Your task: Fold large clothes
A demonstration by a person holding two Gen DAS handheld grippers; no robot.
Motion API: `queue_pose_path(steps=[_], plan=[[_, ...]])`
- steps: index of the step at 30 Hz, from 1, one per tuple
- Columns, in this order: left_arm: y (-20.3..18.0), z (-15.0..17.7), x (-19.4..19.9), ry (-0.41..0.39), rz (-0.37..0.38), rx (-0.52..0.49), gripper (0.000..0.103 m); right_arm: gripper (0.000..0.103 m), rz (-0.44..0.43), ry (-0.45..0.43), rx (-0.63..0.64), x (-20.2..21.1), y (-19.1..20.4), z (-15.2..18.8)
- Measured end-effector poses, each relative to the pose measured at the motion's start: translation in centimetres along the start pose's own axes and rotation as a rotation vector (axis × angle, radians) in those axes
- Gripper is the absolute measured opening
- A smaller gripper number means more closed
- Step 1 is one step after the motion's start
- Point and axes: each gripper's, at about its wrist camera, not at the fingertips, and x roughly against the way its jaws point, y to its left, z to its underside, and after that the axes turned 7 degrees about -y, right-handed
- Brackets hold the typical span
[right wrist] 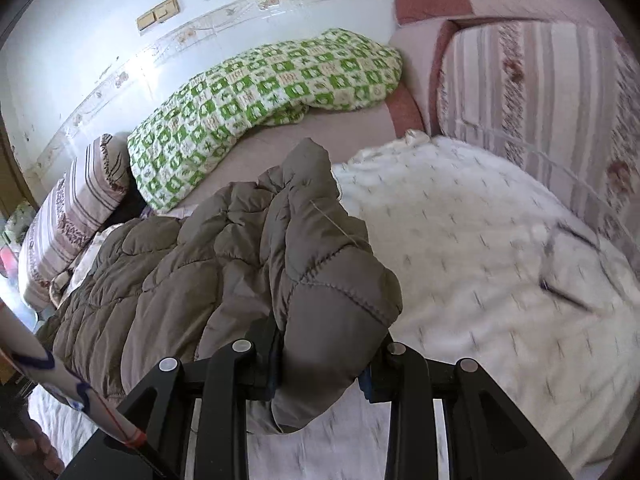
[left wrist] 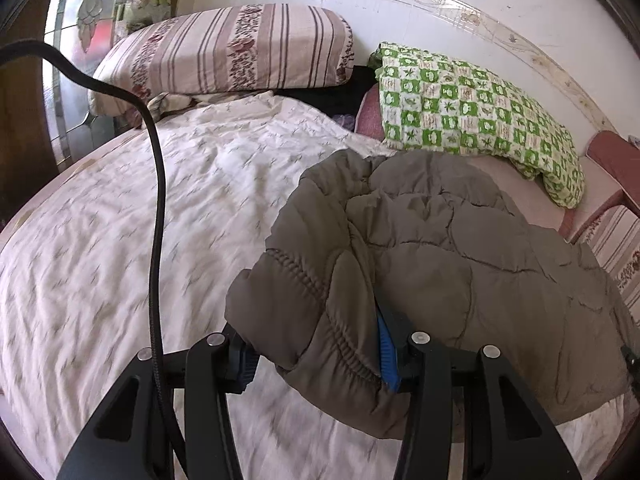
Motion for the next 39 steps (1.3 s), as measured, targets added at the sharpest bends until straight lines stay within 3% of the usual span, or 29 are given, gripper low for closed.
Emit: queue_pose_path(steps=[3, 6, 10, 13, 15, 18, 23, 26, 29, 31, 36, 39], plan=[[0.7, 2.2, 1.5, 0.014, -0.014, 0.012, 0.049, 0.032, 0.002, 0.045, -0.048, 1.7, -1.5, 2.2], [1.5, 3.9, 2.1, 0.039, -0.034, 0.041, 0.06, 0.033, 0.001, 0.072, -0.097, 2.6, -2.9, 3.6], [2.6, 4.1, 1.6, 0.084, -0.058, 0.097, 0.067, 0.044, 0.031, 0.16, -0.152, 1.1, -4.3, 4.8], [2.9, 3.9, 3.4, 0.05, -0.067, 0.112, 0.067, 0.057, 0.052, 0.202, -0.216, 1.1, -5.0, 5.0], [2.8, 3.9, 5.2, 0.006, -0.057, 0.108, 0.068, 0.063, 0.067, 0.184, -0.22, 2.3, -5.1, 5.0], [1.4, 3.9, 8.3, -0.076, -0.048, 0.05, 0.068, 0.063, 0.091, 0.145, -0.21, 4.5, -4.9, 5.5], [-2.4, 3.7, 13.2, -0.197, -0.009, -0.089, 0.069, 0.063, 0.119, -0.02, -0.097, 9.7, -2.6, 5.6], [-4.7, 3.2, 16.4, -0.234, 0.071, -0.129, 0.069, 0.063, 0.051, -0.059, -0.011, 12.1, 0.1, 5.2], [-7.2, 2.2, 19.2, -0.271, 0.131, -0.187, 0.08, 0.063, -0.049, -0.078, 0.019, 14.3, 2.6, 4.4], [-8.7, 1.1, 20.4, -0.288, 0.164, -0.208, 0.08, 0.063, -0.117, -0.073, 0.032, 15.2, 4.1, 3.7], [-10.8, 0.1, 19.5, -0.273, 0.212, -0.205, 0.082, 0.07, -0.167, -0.117, 0.121, 15.9, 8.0, 1.3], [-11.4, 1.7, 15.8, -0.21, 0.161, -0.243, 0.082, 0.07, -0.16, -0.105, 0.142, 13.4, 9.4, 1.6]])
